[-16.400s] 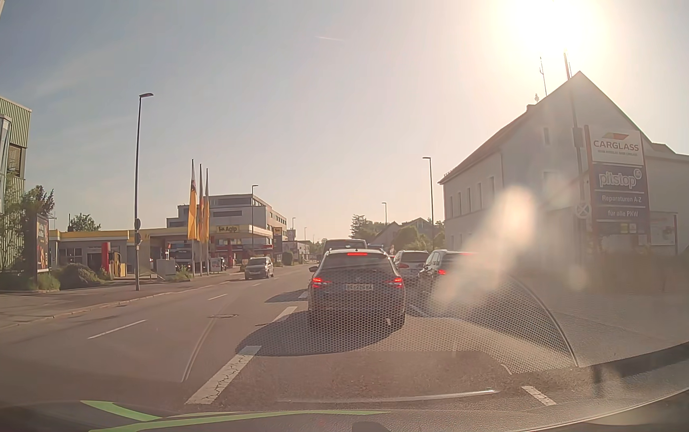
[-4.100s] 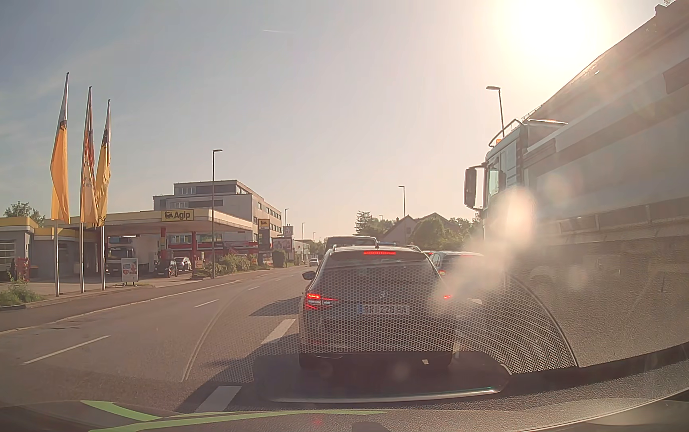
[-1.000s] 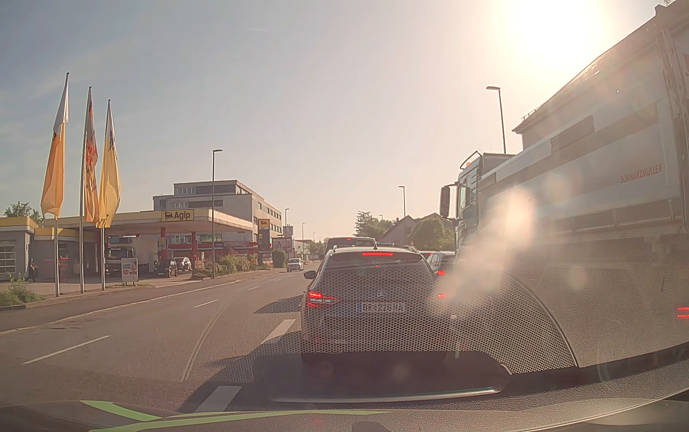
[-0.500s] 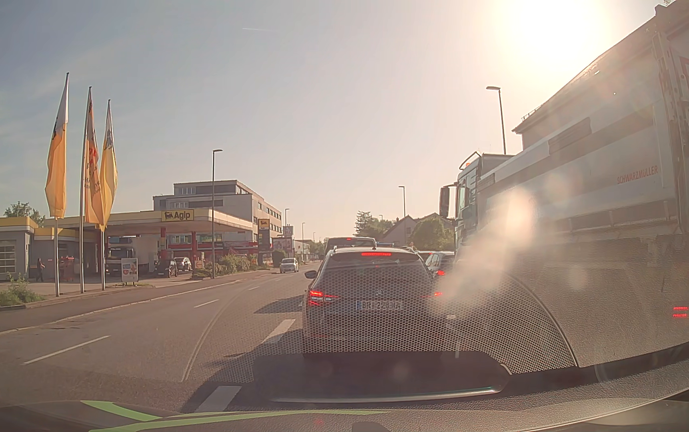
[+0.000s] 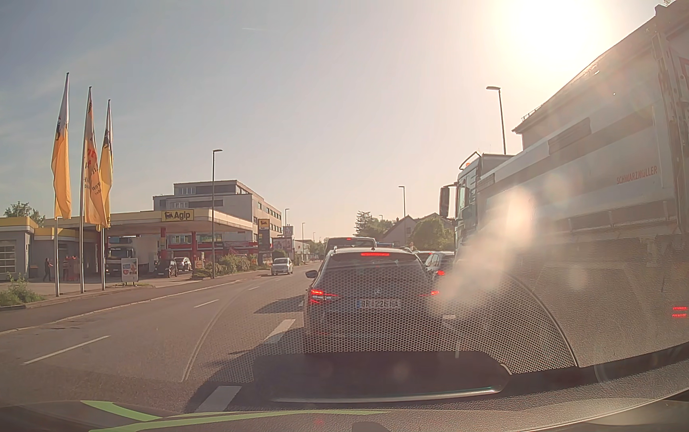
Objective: Follow the waypoints while adhering to traffic rules and regulations
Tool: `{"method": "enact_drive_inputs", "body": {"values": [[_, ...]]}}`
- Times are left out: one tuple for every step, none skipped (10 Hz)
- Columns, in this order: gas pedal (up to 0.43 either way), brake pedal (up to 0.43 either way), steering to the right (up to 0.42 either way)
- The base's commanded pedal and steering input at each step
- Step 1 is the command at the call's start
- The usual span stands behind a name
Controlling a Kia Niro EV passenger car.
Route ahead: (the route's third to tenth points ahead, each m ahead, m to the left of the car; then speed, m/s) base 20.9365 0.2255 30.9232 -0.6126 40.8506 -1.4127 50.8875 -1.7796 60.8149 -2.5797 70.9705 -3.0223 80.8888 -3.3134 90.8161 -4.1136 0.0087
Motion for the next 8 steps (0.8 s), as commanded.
{"method": "enact_drive_inputs", "body": {"values": [[0.0, 0.348, 0.0], [0.0, 0.341, 0.0], [0.0, 0.348, 0.0], [0.0, 0.348, 0.0], [0.0, 0.348, 0.0], [0.0, 0.348, 0.0], [0.0, 0.348, 0.0], [0.0, 0.348, 0.0]]}}
